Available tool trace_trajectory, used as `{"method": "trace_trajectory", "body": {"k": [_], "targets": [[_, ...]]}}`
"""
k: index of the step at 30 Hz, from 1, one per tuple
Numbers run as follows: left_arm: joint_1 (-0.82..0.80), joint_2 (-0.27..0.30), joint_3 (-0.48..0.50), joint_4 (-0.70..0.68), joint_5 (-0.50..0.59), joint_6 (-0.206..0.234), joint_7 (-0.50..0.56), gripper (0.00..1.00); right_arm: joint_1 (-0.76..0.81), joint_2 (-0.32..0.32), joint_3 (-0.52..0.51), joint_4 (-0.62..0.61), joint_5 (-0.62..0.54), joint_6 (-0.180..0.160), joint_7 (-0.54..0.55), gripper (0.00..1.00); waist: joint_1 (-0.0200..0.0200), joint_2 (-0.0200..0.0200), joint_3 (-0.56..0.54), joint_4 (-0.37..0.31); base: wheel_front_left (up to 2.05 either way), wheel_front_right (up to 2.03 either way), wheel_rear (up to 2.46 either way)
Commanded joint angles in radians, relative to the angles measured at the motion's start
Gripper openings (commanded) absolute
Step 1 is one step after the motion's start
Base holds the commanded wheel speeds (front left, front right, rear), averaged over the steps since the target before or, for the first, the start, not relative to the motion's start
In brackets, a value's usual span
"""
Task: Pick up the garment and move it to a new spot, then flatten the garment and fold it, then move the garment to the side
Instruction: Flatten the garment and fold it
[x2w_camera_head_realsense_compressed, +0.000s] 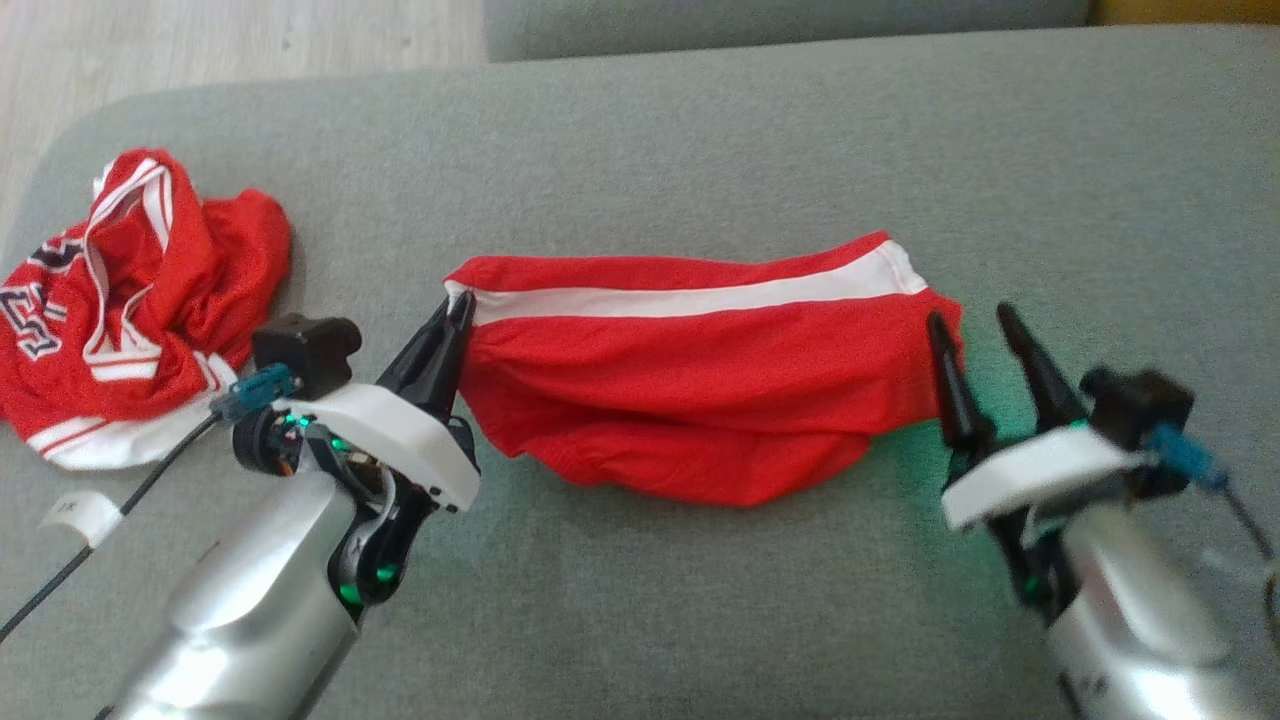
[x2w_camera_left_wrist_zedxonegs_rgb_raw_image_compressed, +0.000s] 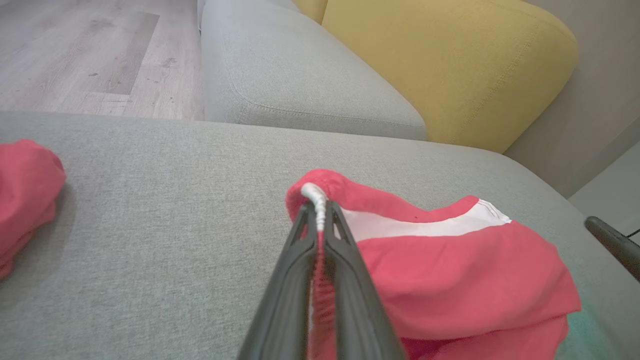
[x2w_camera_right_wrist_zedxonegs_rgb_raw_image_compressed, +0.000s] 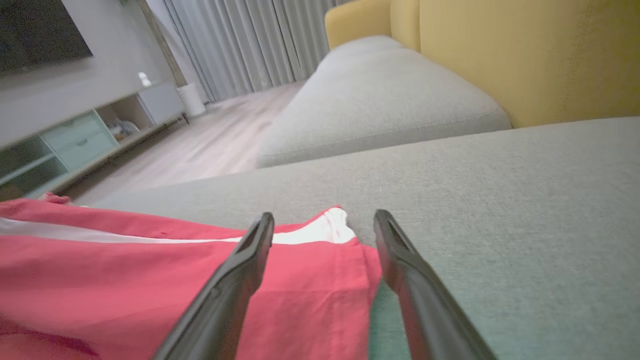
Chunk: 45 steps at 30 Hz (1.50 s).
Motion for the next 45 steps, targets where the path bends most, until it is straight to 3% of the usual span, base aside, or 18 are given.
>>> {"method": "trace_trajectory", "body": {"k": [1,6,10,17,19,20,21,22,30,35,40,45], "targets": [[-0.057,0.037,0.043,-0.035,-0.005,-0.005,-0.008,0.00,-0.084,-0.042,0.054,0.024,0.029,0.002,0.007,1.00,-0.0001,0.0000,0.021,0.017,0.00,0.00,0.00],[-0.069,0.030,0.036,-0.052,-0.001,-0.008,-0.009,0.00,-0.265,-0.132,0.204,0.180,0.130,0.002,0.122,1.00,-0.0001,0.0000,0.054,0.035,0.00,0.00,0.00],[-0.084,0.018,0.024,-0.051,0.004,-0.017,-0.003,0.00,-0.351,-0.179,0.337,0.237,0.236,0.002,0.219,1.00,-0.0001,0.0000,0.079,0.050,0.00,0.00,0.00],[-0.107,0.003,0.014,-0.038,0.009,-0.028,-0.005,0.00,-0.439,-0.219,0.489,0.320,0.356,0.002,0.254,0.98,-0.0001,0.0000,0.098,0.066,0.00,0.00,0.00],[-0.110,-0.001,0.010,-0.032,0.008,-0.032,-0.004,0.00,-0.455,-0.219,0.525,0.335,0.377,0.002,0.245,0.50,-0.0001,0.0000,0.098,0.068,0.00,0.00,0.00],[-0.110,-0.001,0.010,-0.032,0.008,-0.032,-0.004,0.00,-0.455,-0.219,0.525,0.335,0.377,0.002,0.245,0.50,-0.0001,0.0000,0.098,0.068,0.00,0.00,0.00],[-0.112,-0.003,0.009,-0.029,0.008,-0.034,-0.004,0.00,-0.462,-0.218,0.543,0.339,0.389,0.002,0.241,0.13,-0.0001,0.0000,0.097,0.069,0.00,0.00,0.00],[-0.114,-0.004,0.008,-0.026,0.008,-0.035,-0.004,0.00,-0.468,-0.219,0.562,0.342,0.400,0.002,0.236,0.00,-0.0001,0.0000,0.097,0.069,0.00,0.00,0.00],[-0.169,0.008,0.000,-0.026,0.052,-0.034,-0.024,0.00,-0.547,-0.240,0.652,0.374,0.445,0.002,0.116,0.00,-0.0001,0.0000,0.085,0.046,0.00,0.00,0.00],[-0.338,0.010,0.014,-0.068,0.122,-0.043,-0.050,0.00,-0.691,-0.275,0.648,0.379,0.443,0.002,0.026,0.00,-0.0001,0.0000,0.112,0.006,0.00,0.00,0.00],[-0.602,-0.023,0.028,-0.048,0.222,-0.056,-0.097,0.00,-0.900,-0.345,0.578,0.387,0.393,0.002,-0.002,0.00,-0.0001,0.0000,0.158,-0.047,0.00,0.00,0.00],[-0.815,-0.092,0.058,0.051,0.277,-0.070,-0.189,0.00,-1.040,-0.415,0.410,0.324,0.269,0.002,-0.003,0.00,-0.0001,0.0000,0.183,-0.100,0.00,0.00,0.00]]}}
